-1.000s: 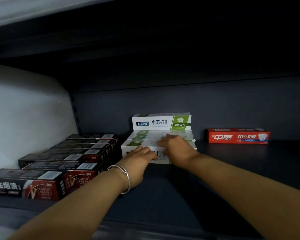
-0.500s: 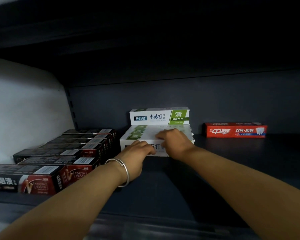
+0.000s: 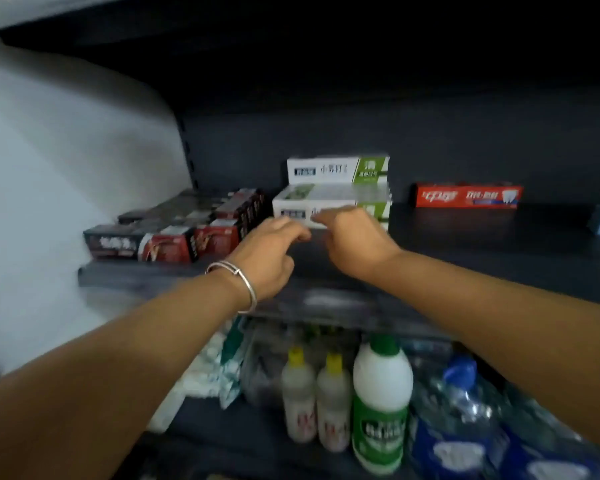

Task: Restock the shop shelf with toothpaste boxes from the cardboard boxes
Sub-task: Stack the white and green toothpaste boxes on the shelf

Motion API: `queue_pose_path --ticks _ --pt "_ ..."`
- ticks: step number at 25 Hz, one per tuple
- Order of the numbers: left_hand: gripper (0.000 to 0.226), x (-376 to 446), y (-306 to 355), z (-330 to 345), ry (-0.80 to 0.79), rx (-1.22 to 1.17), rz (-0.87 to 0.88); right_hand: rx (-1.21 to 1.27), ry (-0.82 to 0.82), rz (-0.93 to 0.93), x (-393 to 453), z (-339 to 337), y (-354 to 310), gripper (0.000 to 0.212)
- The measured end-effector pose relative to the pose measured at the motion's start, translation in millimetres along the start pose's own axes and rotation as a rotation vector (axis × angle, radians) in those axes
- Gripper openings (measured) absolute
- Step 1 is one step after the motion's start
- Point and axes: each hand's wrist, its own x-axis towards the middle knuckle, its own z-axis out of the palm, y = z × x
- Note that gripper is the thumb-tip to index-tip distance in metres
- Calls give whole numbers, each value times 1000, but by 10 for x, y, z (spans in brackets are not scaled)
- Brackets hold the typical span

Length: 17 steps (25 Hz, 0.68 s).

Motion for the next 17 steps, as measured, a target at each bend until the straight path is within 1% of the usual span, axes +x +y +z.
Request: queue_pose_path --ticks 3,5,8,10,13,14,16,17 --pt "48 -677 168 7 -33 3 -46 -4 65 -118 -632 65 -307 35" --pt "52 -1157 210 152 -93 -7 -61 34 46 -151 -1080 237 -482 34" --pt "49 -1953 206 536 -251 -30 -123 58 -109 -166 -1763 671 -694 28" --pt "42 -2382 148 845 -397 -51 -192 67 -238 -155 -2084 1070 -727 26" --pt "48 -2804 6 1338 -599 8 -227 49 -420 -114 -2369 1684 -635 27" --pt "52 -2914 -56 1513 -639 40 -238 46 -468 -102 -2438 1902 -583 24" --pt "57 -3112 -143 1854 -698 48 -319 33 -565 -90 -2565 2272 -495 20" --pt "59 -3197 -177 2013 -731 33 -368 28 -609 -81 -2622 2439 -447 23"
